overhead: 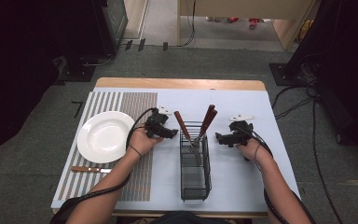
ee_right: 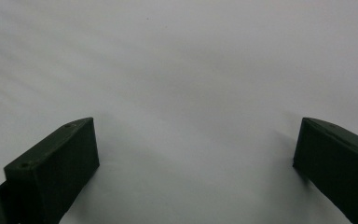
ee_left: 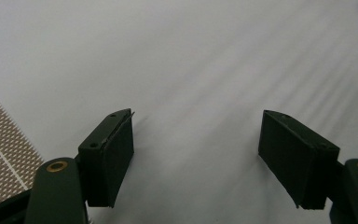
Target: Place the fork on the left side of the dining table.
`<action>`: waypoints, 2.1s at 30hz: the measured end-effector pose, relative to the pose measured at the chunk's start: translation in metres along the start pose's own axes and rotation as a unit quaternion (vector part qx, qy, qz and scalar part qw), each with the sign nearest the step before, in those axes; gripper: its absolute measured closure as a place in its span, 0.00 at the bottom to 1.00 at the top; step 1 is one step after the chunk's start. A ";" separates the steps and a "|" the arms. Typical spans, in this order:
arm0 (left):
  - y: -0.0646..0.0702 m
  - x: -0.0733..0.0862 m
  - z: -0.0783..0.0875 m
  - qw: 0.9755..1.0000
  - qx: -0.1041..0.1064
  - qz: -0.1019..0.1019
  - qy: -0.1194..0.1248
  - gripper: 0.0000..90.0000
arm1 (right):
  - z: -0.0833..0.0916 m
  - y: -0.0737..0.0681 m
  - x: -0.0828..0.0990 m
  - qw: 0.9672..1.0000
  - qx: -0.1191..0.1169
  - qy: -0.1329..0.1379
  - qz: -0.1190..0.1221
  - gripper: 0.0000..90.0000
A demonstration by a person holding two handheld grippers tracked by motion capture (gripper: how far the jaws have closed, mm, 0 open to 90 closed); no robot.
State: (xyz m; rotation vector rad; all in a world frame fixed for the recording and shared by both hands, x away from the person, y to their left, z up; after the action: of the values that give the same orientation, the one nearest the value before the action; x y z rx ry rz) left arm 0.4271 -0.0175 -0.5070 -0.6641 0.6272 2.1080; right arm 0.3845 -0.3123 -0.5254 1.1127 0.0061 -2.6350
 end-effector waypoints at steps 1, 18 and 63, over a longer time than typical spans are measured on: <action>0.000 -0.001 0.001 1.000 0.002 0.001 0.000 0.31 | 0.000 0.000 0.000 1.000 0.000 0.000 0.000 0.00; 0.002 -0.008 0.019 0.999 0.044 0.030 -0.008 0.36 | 0.000 0.000 0.000 1.000 0.000 -0.001 0.000 0.00; 0.016 -0.040 0.095 0.993 0.113 0.009 0.023 0.43 | 0.000 0.000 0.000 1.000 0.000 -0.001 0.001 0.00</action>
State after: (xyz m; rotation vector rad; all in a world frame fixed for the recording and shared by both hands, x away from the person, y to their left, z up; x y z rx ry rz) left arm 0.4125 0.0116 -0.4082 -0.5821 0.8856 2.0037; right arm 0.3843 -0.3122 -0.5253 1.1107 0.0039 -2.6348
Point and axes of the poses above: each handheld gripper's, and its own axes: z roughly backward along the jaws, x roughly out of its underside, y roughly to its right, the point moved 3 cm from there along -z, roughly forward along the jaws, and after that the axes turned 11 degrees about x, right-handed, at the moved point
